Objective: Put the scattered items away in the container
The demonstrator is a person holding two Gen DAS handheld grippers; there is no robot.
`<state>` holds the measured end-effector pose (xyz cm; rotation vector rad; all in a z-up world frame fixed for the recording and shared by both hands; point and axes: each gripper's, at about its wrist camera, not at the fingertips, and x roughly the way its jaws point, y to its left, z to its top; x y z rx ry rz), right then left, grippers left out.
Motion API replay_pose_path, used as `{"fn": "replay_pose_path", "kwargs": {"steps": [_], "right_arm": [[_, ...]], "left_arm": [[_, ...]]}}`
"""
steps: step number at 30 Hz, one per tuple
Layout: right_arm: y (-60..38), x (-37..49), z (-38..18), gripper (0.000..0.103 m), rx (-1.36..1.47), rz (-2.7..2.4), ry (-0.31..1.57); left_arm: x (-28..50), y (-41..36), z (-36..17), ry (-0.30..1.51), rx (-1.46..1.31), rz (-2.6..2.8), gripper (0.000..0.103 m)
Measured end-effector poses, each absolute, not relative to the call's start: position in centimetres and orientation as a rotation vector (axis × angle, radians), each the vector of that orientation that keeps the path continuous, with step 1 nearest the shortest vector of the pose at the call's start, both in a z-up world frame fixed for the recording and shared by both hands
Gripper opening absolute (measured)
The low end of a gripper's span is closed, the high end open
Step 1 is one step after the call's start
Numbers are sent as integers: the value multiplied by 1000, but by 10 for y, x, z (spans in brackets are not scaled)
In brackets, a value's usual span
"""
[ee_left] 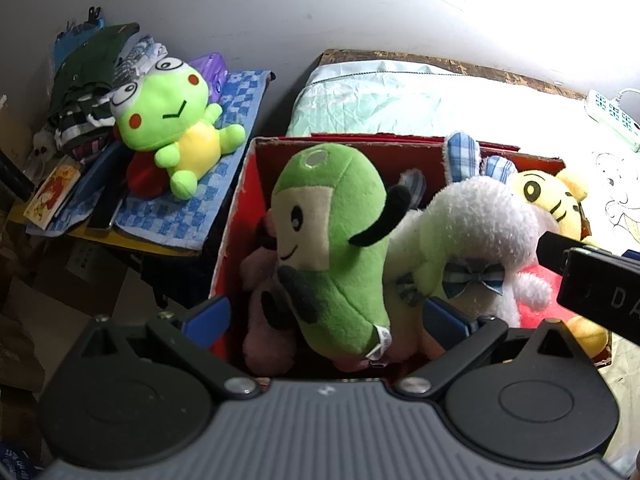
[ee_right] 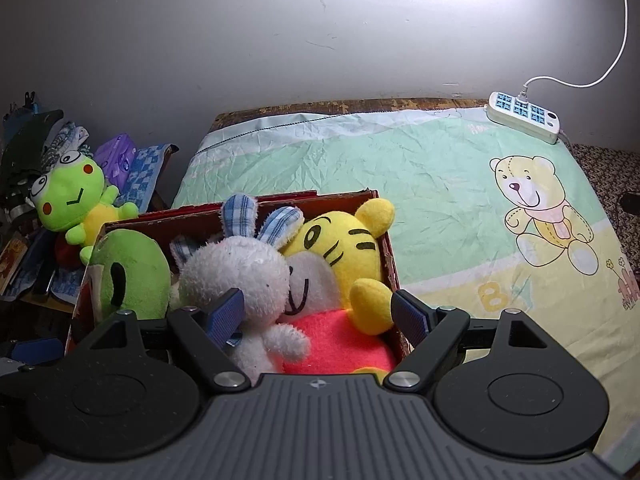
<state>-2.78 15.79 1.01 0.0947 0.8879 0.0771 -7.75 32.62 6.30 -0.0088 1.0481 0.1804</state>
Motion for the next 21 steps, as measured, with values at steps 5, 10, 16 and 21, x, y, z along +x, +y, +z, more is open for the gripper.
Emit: {"fn": "replay_pose_path", "kwargs": {"steps": [5, 10, 16, 21], "right_arm": [[166, -29, 12, 83, 85, 76, 884], [167, -33, 10, 83, 84, 70, 893], [168, -40, 9, 83, 90, 80, 902], [173, -43, 9, 83, 76, 87, 897]], "left_arm": [[-80, 330, 65, 1026, -4, 168, 102], [-80, 336, 62, 1037, 1, 185, 102], [-83, 340, 59, 1048, -10, 179, 102], [-87, 337, 59, 1042, 0, 170, 102]]}}
